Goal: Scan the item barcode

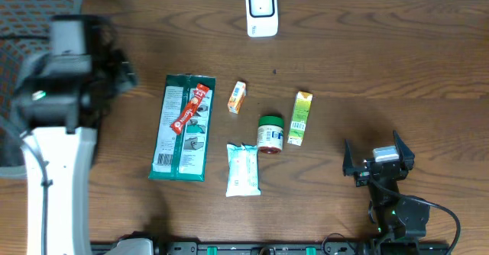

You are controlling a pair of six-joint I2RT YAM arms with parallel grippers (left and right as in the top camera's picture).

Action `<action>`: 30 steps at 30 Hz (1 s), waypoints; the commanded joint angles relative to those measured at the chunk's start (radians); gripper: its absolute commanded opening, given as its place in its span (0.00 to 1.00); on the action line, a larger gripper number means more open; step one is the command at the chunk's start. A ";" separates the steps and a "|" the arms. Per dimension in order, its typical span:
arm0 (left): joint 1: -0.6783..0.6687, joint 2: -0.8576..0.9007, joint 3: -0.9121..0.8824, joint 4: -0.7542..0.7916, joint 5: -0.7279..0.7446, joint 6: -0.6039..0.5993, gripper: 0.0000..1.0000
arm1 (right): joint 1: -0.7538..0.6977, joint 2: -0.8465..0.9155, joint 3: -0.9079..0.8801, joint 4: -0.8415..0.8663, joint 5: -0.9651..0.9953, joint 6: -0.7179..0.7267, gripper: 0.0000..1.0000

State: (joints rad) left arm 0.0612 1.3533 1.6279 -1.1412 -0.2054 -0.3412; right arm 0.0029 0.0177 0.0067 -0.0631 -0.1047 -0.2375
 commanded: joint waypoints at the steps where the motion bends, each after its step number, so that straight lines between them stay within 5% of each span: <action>1: 0.100 -0.025 0.006 -0.003 -0.024 0.011 0.86 | -0.001 -0.003 -0.001 -0.003 -0.005 0.013 0.99; 30: 0.167 -0.014 0.006 -0.003 -0.023 0.011 0.88 | -0.001 -0.003 -0.001 -0.003 -0.005 0.013 0.99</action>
State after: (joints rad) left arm 0.2245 1.3331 1.6279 -1.1419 -0.2161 -0.3389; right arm 0.0029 0.0177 0.0067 -0.0631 -0.1047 -0.2375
